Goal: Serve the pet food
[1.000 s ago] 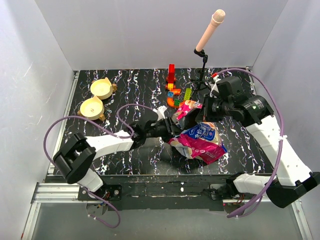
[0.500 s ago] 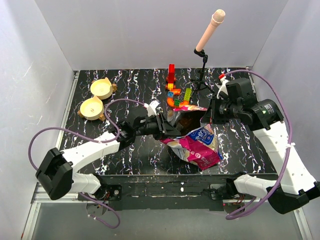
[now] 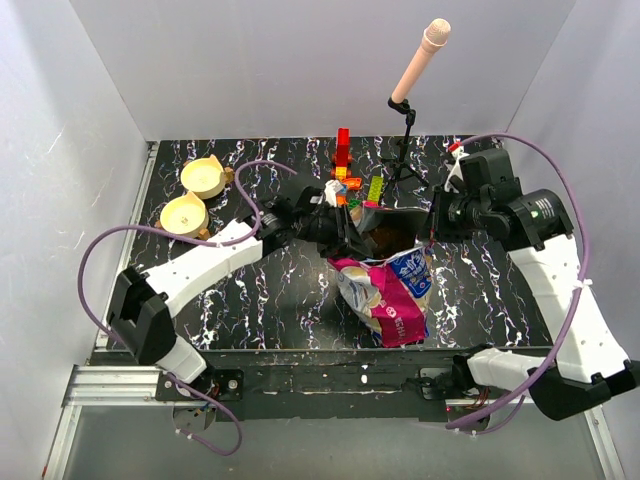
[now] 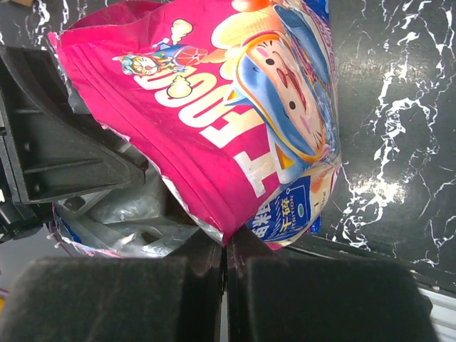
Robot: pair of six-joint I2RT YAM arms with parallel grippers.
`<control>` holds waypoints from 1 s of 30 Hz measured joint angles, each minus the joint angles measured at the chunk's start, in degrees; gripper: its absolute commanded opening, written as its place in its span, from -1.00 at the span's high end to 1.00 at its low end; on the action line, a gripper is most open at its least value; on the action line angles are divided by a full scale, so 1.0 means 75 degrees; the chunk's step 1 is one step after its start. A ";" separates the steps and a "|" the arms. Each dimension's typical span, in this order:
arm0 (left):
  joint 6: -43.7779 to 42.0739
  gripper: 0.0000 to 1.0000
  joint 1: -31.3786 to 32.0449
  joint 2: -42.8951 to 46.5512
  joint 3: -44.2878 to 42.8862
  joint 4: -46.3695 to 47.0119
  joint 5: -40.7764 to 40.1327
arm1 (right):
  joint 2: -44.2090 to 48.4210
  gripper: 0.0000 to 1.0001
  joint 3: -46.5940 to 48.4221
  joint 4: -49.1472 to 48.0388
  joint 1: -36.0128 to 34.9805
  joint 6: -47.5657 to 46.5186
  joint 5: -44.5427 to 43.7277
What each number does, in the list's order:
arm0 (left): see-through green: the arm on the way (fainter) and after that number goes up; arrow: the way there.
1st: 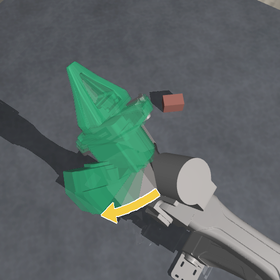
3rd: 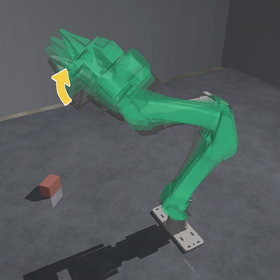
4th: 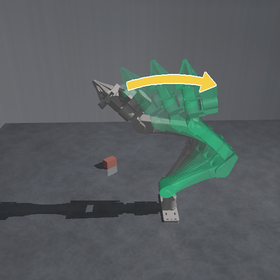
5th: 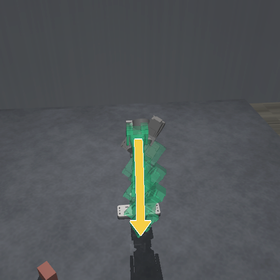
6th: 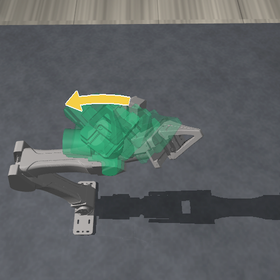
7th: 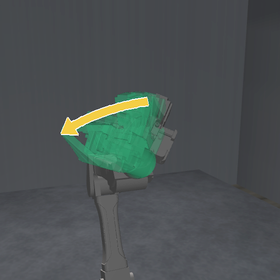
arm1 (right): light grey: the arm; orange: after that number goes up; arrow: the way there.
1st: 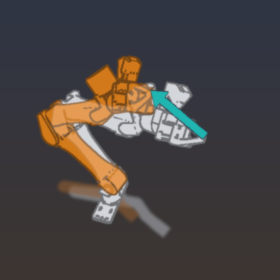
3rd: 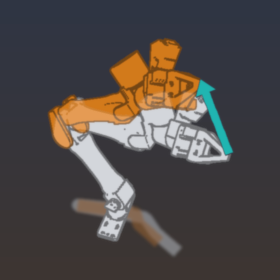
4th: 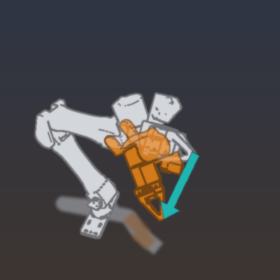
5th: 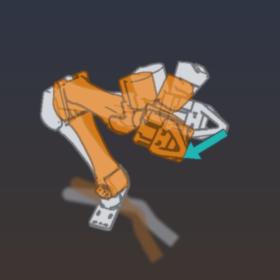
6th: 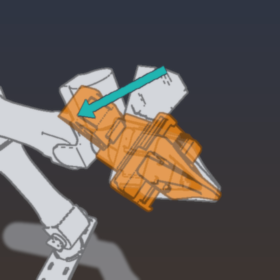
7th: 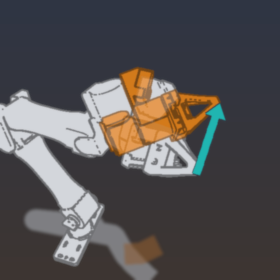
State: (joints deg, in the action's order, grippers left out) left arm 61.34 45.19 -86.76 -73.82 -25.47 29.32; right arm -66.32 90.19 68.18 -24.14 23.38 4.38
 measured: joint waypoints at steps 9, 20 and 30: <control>-0.0761 1.00 0.0163 -0.0393 -0.1093 -0.1361 0.0592 | -0.1632 0.97 0.2005 0.1183 -0.0052 -0.0122 -0.0452; -0.1037 1.00 0.0181 0.0408 -0.1518 -0.1792 0.0807 | -0.1568 0.97 0.1976 0.0959 0.0064 -0.0408 -0.0743; 0.0128 1.00 -0.0504 0.2104 0.1915 0.1772 0.1585 | -0.0965 0.97 0.1355 0.0638 0.0061 -0.0478 -0.0731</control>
State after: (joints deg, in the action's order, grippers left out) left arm 62.30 41.41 -70.98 -59.46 -12.19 41.21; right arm -73.56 100.36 72.97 -23.68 19.79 -1.10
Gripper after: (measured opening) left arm 0.263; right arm 0.022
